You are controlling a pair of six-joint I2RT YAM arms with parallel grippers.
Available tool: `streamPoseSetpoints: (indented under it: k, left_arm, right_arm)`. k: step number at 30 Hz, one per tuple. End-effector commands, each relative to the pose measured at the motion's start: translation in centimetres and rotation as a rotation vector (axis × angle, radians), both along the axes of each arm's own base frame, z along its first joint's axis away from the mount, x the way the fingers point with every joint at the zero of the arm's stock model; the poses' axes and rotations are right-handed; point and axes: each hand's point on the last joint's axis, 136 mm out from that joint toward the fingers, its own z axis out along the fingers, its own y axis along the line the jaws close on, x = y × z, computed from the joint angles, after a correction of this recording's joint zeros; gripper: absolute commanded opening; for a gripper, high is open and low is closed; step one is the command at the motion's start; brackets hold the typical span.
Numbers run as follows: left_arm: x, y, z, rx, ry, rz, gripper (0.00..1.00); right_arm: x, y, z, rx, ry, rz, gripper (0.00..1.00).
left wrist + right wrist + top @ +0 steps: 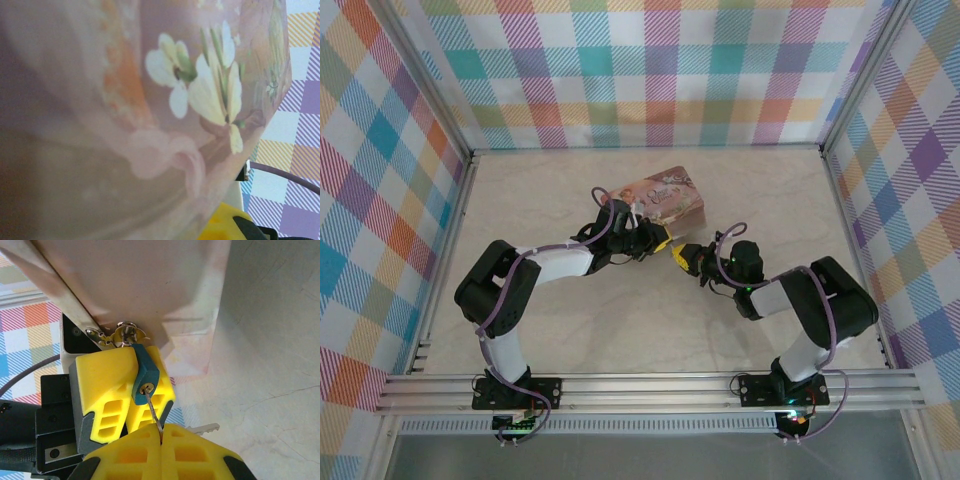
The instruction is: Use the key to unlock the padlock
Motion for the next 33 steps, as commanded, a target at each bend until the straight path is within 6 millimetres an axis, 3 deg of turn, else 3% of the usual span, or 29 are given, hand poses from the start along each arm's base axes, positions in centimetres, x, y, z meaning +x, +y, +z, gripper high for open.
streamPoseSetpoints:
  k: [1,7,15,21,27,33]
  left_arm:
    - [-3.2,-1.9,0.7,-0.06,0.03,-0.149,0.01]
    - [-3.2,-1.9,0.6,-0.059,0.029,-0.147,0.01]
    - [-3.3,-1.7,0.6,-0.058,0.031,-0.15,0.01]
    - [-3.2,-1.7,0.8,-0.065,0.028,-0.15,0.01]
    - [-3.1,-1.9,1.1,-0.077,0.019,-0.151,0.01]
    - [-3.8,-2.6,1.6,-0.099,0.013,-0.187,0.0]
  right_arm:
    - [1.2,1.0,3.3,0.111,-0.078,0.019,0.0]
    - [1.4,0.8,3.1,0.118,-0.075,0.0,0.0]
    - [1.2,-0.4,2.6,-0.027,-0.1,-0.003,0.0]
    - [0.8,-1.0,4.0,-0.179,-0.154,0.027,0.0]
    - [1.4,-0.5,4.3,-0.094,-0.121,0.02,0.0]
    - [3.9,-0.3,4.0,-0.029,-0.086,-0.046,0.0]
